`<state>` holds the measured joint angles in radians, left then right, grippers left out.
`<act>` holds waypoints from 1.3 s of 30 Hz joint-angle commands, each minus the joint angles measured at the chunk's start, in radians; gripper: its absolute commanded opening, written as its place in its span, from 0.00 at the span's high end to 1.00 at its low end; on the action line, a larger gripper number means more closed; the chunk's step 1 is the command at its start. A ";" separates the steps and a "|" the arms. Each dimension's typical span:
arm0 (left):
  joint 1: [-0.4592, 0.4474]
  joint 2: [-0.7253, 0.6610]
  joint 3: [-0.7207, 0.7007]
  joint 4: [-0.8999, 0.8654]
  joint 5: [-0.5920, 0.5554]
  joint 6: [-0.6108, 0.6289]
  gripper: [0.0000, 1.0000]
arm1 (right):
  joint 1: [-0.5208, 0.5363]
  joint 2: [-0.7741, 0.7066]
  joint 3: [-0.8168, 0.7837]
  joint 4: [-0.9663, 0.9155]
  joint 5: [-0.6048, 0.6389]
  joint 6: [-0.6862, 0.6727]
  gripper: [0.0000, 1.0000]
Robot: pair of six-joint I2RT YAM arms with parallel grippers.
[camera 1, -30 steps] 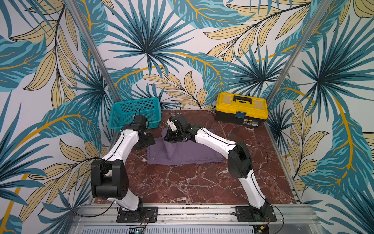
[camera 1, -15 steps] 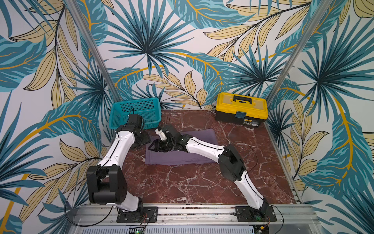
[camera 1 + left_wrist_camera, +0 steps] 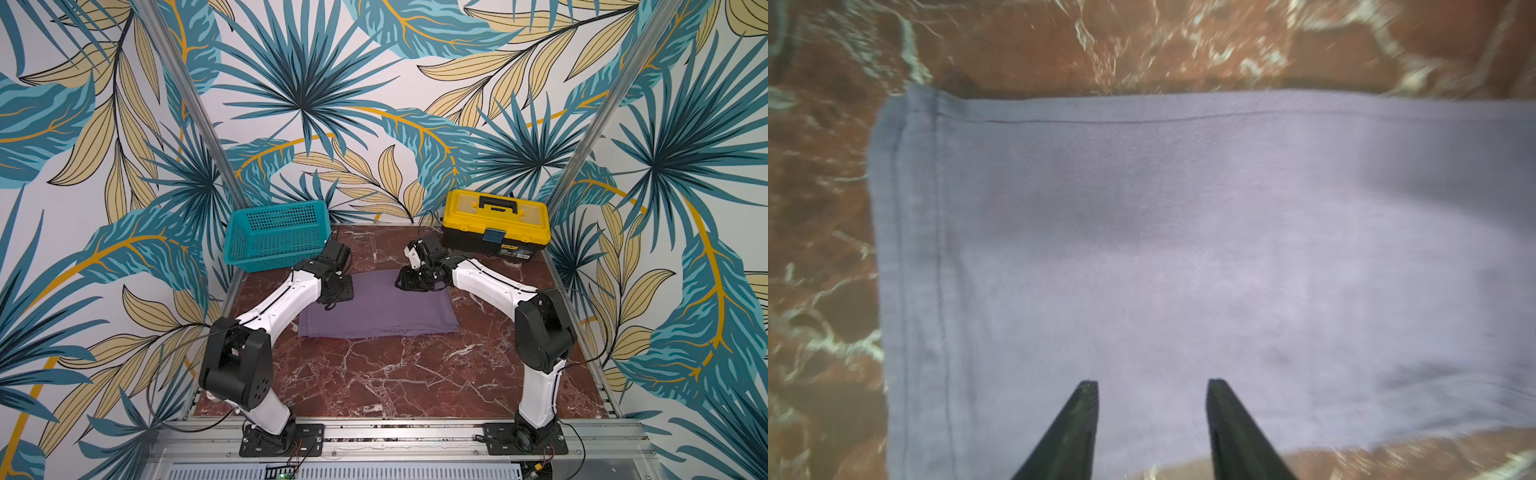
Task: Roll up the long pants
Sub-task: Fold the long pant at the center of the board.
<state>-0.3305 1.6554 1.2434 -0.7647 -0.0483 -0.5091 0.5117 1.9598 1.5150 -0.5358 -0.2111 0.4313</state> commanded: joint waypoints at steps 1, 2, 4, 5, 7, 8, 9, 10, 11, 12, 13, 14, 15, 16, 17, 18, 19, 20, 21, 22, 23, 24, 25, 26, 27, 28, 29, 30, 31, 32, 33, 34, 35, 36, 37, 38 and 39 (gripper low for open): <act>0.010 0.057 -0.058 0.052 -0.068 -0.005 0.54 | -0.044 0.009 -0.074 -0.119 0.078 -0.067 0.57; 0.014 0.065 -0.074 0.060 -0.097 -0.002 0.54 | -0.065 0.003 -0.100 -0.119 0.089 -0.063 0.57; 0.027 0.086 -0.089 0.057 -0.110 0.007 0.54 | -0.101 -0.008 -0.147 -0.122 0.097 -0.057 0.57; 0.034 0.097 -0.095 0.049 -0.120 0.014 0.54 | -0.122 -0.019 -0.172 -0.131 0.092 -0.056 0.57; 0.048 0.112 -0.108 0.030 -0.139 0.025 0.54 | -0.149 -0.050 -0.231 -0.138 0.089 -0.055 0.57; 0.058 0.116 -0.119 0.023 -0.146 0.027 0.54 | -0.159 -0.071 -0.265 -0.139 0.092 -0.058 0.56; 0.072 0.115 -0.134 0.022 -0.149 0.031 0.54 | -0.170 -0.087 -0.295 -0.139 0.095 -0.059 0.55; 0.085 0.112 -0.147 0.019 -0.151 0.034 0.55 | -0.182 -0.098 -0.323 -0.140 0.093 -0.060 0.54; 0.101 0.109 -0.161 0.017 -0.155 0.039 0.55 | -0.194 -0.107 -0.349 -0.141 0.093 -0.059 0.54; 0.115 0.104 -0.175 0.014 -0.161 0.044 0.55 | -0.209 -0.113 -0.376 -0.140 0.087 -0.063 0.53; 0.126 0.100 -0.186 0.015 -0.163 0.050 0.55 | -0.215 -0.126 -0.390 -0.140 0.103 -0.063 0.52; 0.139 0.095 -0.197 0.016 -0.164 0.057 0.55 | -0.227 -0.139 -0.403 -0.143 0.115 -0.065 0.52; 0.147 0.094 -0.205 0.019 -0.164 0.064 0.55 | -0.241 -0.144 -0.411 -0.145 0.112 -0.068 0.51; 0.153 0.096 -0.209 0.017 -0.165 0.070 0.54 | -0.255 -0.149 -0.415 -0.156 0.105 -0.070 0.51; 0.157 0.100 -0.210 0.015 -0.166 0.074 0.54 | -0.266 -0.150 -0.415 -0.170 0.104 -0.074 0.51; 0.157 0.101 -0.211 0.015 -0.168 0.078 0.54 | -0.272 -0.154 -0.415 -0.178 0.107 -0.076 0.51; 0.157 0.099 -0.214 0.017 -0.168 0.080 0.54 | -0.276 -0.157 -0.414 -0.186 0.108 -0.079 0.51; 0.156 0.095 -0.216 0.018 -0.168 0.078 0.54 | -0.276 -0.160 -0.410 -0.202 0.097 -0.082 0.51; 0.157 0.092 -0.217 0.020 -0.164 0.078 0.53 | -0.274 -0.164 -0.408 -0.207 0.079 -0.083 0.51; 0.157 0.086 -0.216 0.024 -0.150 0.077 0.53 | -0.273 -0.173 -0.405 -0.213 0.062 -0.079 0.51; 0.157 0.079 -0.213 0.027 -0.136 0.075 0.52 | -0.264 -0.188 -0.395 -0.223 0.063 -0.078 0.52; 0.155 0.073 -0.210 0.029 -0.124 0.072 0.51 | -0.251 -0.213 -0.386 -0.227 0.073 -0.078 0.52; 0.154 0.065 -0.204 0.030 -0.113 0.070 0.51 | -0.240 -0.248 -0.372 -0.226 0.091 -0.078 0.54; 0.151 0.063 -0.196 0.028 -0.111 0.069 0.50 | -0.229 -0.280 -0.357 -0.215 0.100 -0.078 0.57; 0.148 0.064 -0.187 0.023 -0.112 0.069 0.50 | -0.224 -0.300 -0.343 -0.206 0.094 -0.077 0.61; 0.146 0.067 -0.178 0.017 -0.113 0.071 0.50 | -0.221 -0.310 -0.325 -0.198 0.077 -0.074 0.68; 0.145 0.072 -0.169 0.012 -0.114 0.072 0.50 | -0.218 -0.308 -0.311 -0.193 0.055 -0.075 0.73; 0.145 0.076 -0.165 0.011 -0.115 0.072 0.49 | -0.215 -0.296 -0.302 -0.193 0.037 -0.078 0.77; 0.145 0.079 -0.163 0.014 -0.116 0.072 0.49 | -0.210 -0.275 -0.297 -0.195 0.021 -0.081 0.81; 0.145 0.083 -0.160 0.013 -0.117 0.069 0.49 | -0.201 -0.258 -0.304 -0.194 0.010 -0.082 0.85; 0.145 0.085 -0.159 0.013 -0.119 0.069 0.49 | -0.192 -0.241 -0.313 -0.191 0.006 -0.083 0.85; 0.145 0.089 -0.157 0.013 -0.121 0.067 0.49 | -0.184 -0.224 -0.330 -0.185 0.002 -0.082 0.85; 0.145 0.090 -0.158 0.013 -0.125 0.067 0.49 | -0.180 -0.208 -0.349 -0.179 -0.010 -0.078 0.86; 0.146 0.092 -0.158 0.013 -0.128 0.067 0.49 | -0.179 -0.193 -0.367 -0.173 -0.022 -0.074 0.86; 0.146 0.093 -0.160 0.014 -0.132 0.067 0.49 | -0.180 -0.181 -0.384 -0.170 -0.032 -0.074 0.87; 0.149 0.095 -0.159 0.015 -0.131 0.067 0.48 | -0.180 -0.172 -0.402 -0.170 -0.040 -0.076 0.88; 0.152 0.096 -0.158 0.015 -0.131 0.067 0.48 | -0.180 -0.170 -0.415 -0.173 -0.043 -0.079 0.89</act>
<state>-0.1917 1.7317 1.0737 -0.6991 -0.1570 -0.4419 0.3309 1.7641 1.1477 -0.6800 -0.2176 0.3584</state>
